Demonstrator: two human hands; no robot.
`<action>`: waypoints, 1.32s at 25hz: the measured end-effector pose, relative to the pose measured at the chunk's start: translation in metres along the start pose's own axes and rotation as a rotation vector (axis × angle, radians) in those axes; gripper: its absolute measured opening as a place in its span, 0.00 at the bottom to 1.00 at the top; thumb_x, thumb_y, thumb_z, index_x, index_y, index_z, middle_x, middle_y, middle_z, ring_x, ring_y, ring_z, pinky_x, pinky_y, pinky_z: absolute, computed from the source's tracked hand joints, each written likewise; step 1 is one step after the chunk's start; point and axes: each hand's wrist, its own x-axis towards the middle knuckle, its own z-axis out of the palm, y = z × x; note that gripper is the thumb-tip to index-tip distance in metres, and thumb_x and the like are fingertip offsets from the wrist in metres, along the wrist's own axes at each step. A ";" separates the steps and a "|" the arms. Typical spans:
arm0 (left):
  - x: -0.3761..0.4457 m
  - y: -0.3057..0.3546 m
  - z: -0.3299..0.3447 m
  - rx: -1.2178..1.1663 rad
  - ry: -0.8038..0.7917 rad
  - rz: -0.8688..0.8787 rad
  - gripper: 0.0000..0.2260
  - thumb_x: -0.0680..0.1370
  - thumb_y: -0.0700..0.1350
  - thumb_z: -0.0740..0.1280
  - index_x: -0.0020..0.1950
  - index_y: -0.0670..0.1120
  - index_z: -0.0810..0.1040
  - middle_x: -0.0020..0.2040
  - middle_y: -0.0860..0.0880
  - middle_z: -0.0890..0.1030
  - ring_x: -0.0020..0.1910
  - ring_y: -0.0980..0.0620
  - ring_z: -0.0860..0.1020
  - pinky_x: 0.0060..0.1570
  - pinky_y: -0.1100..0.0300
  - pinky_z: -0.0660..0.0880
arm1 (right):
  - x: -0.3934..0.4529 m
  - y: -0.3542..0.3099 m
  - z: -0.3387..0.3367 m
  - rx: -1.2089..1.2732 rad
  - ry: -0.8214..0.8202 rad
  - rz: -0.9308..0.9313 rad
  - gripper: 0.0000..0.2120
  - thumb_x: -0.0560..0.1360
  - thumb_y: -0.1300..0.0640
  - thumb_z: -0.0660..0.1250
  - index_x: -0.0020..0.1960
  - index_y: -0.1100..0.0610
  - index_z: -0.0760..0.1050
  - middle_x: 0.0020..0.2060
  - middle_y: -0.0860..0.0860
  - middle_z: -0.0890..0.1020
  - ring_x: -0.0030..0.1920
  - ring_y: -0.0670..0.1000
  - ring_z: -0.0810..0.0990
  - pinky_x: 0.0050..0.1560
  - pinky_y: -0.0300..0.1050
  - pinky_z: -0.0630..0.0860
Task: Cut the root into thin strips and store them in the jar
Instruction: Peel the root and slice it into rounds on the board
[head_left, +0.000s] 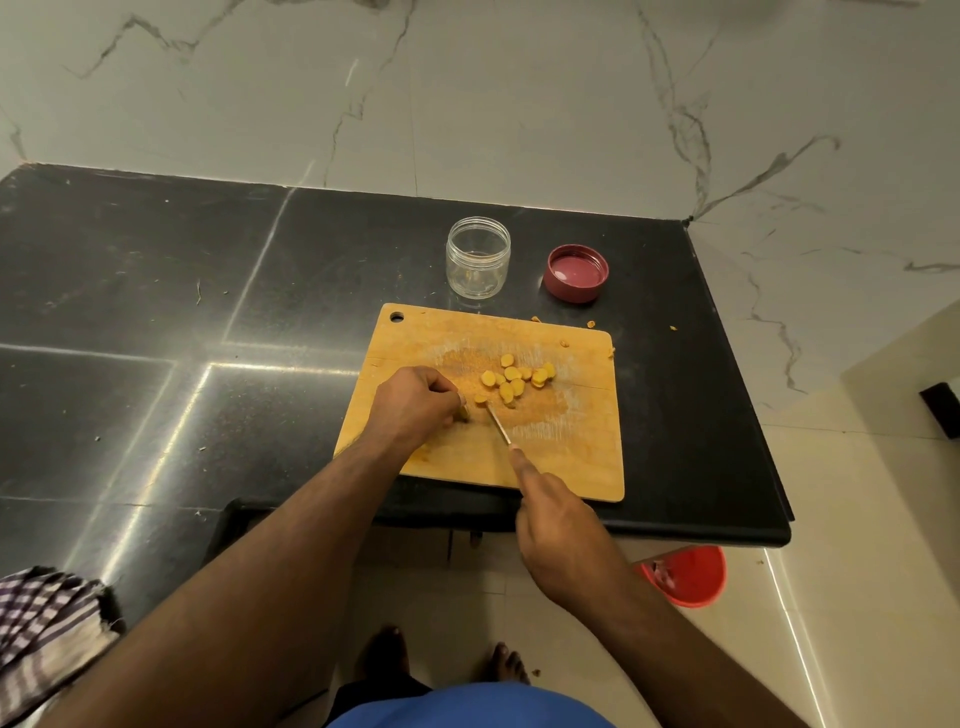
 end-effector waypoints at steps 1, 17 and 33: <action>0.000 0.000 0.000 0.002 -0.004 0.003 0.02 0.77 0.45 0.72 0.44 0.49 0.84 0.40 0.51 0.84 0.44 0.52 0.82 0.48 0.53 0.81 | -0.004 0.005 -0.004 0.008 0.034 0.028 0.28 0.84 0.54 0.53 0.80 0.45 0.46 0.53 0.47 0.71 0.45 0.45 0.73 0.45 0.43 0.74; -0.002 -0.002 0.001 0.010 -0.005 0.033 0.04 0.78 0.46 0.72 0.51 0.48 0.84 0.42 0.51 0.84 0.43 0.54 0.80 0.36 0.62 0.70 | 0.017 -0.019 -0.009 0.006 0.043 -0.019 0.27 0.83 0.54 0.53 0.80 0.45 0.50 0.56 0.49 0.74 0.50 0.47 0.73 0.51 0.45 0.74; -0.005 -0.001 0.002 0.005 0.007 0.017 0.03 0.76 0.45 0.73 0.48 0.49 0.86 0.40 0.53 0.83 0.44 0.54 0.80 0.35 0.61 0.69 | 0.031 -0.018 -0.005 0.003 -0.013 -0.078 0.26 0.84 0.55 0.53 0.80 0.47 0.50 0.60 0.50 0.74 0.51 0.46 0.71 0.49 0.42 0.69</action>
